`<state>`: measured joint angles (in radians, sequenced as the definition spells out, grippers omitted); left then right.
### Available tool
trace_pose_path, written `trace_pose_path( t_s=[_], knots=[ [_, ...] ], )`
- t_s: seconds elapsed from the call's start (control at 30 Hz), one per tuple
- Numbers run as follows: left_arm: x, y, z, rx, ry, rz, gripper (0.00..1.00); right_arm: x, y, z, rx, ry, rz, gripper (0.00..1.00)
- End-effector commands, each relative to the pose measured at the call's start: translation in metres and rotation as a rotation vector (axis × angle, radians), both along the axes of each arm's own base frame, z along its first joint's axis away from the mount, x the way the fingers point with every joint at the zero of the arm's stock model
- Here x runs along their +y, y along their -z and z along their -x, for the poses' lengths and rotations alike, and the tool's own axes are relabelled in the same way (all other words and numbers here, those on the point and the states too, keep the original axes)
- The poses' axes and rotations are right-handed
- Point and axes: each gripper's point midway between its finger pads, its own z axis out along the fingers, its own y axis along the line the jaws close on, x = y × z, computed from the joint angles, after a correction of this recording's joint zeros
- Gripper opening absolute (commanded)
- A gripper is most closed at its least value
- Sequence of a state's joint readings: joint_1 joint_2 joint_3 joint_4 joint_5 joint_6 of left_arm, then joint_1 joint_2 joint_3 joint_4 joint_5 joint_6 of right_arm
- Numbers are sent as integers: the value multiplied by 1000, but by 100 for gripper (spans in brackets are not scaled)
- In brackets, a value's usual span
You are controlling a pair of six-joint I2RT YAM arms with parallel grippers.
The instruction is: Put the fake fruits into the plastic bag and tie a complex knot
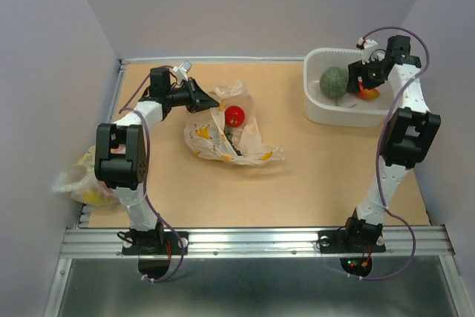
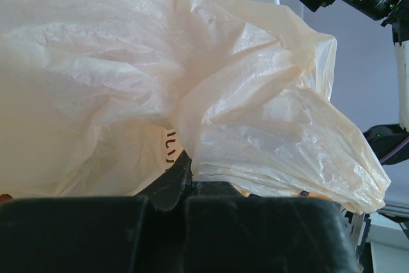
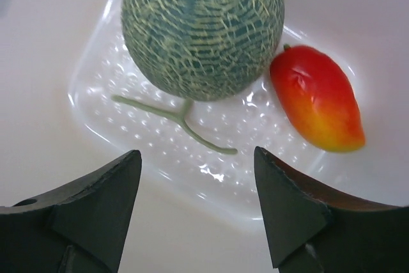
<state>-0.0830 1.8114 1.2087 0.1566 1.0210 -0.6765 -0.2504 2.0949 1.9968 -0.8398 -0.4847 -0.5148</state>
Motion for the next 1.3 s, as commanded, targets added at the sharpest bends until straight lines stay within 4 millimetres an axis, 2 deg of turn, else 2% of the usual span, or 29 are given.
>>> trace_pose_path(
  t_s=[0.0, 0.03, 0.13, 0.17, 0.2, 0.3, 0.4, 0.53, 0.63, 0.67, 0.7, 0.77, 0.8, 0.83, 0.87, 0.9, 0.97, 1.2, 1.27],
  knots=[
    [1, -11, -7, -52, 22, -3, 0, -15, 29, 17, 67, -79, 125, 75],
    [1, -12, -8, -55, 20, -5, 0, -12, 41, 18, 90, -86, 113, 75],
    [2, -10, -10, -48, 16, -7, 0, -8, 57, 13, 121, -65, 60, 76],
    [2, -9, -10, -49, 16, -9, 0, -7, 70, 10, 144, -56, 38, 76],
    [3, -8, -11, -46, 12, -12, 0, -4, 68, 3, 136, -42, 9, 76],
    [4, -4, -12, -35, 7, -18, 0, 3, 83, -7, 143, -33, -39, 79],
    [6, -1, -13, -27, 5, -20, 0, 15, 100, -17, 136, -38, -17, 84],
    [10, -1, -17, -27, -6, -24, 0, 22, 121, -26, 129, -37, 40, 84],
    [14, -1, -21, -28, -13, -29, 0, 16, 128, -33, 124, -15, 86, 76],
    [16, -2, -22, -31, -18, -29, 0, 13, 133, -34, 128, -12, 98, 69],
    [17, -3, -23, -32, -21, -31, 0, 10, 135, -33, 133, -5, 118, 53],
    [18, -3, -24, -33, -25, -33, 0, 6, 134, -33, 128, -11, 132, 40],
    [18, -3, -23, -32, -25, -33, 0, 6, 135, -30, 130, -21, 131, 28],
    [19, -2, -23, -30, -26, -34, 0, 5, 132, -28, 128, -24, 129, 21],
    [19, -2, -23, -31, -26, -34, 0, 7, 126, -26, 117, -31, 120, 6],
    [19, -2, -22, -29, -25, -35, 0, 6, 120, -25, 109, -29, 119, 0],
    [20, -1, -22, -26, -25, -34, 0, 4, 109, -24, 91, -26, 113, 0],
    [19, -1, -23, -27, -19, -33, 0, 0, 18, -33, -81, 19, 31, 0],
    [19, -1, -24, -28, -17, -33, 0, 1, 3, -34, -108, 20, 19, 1]
  ],
)
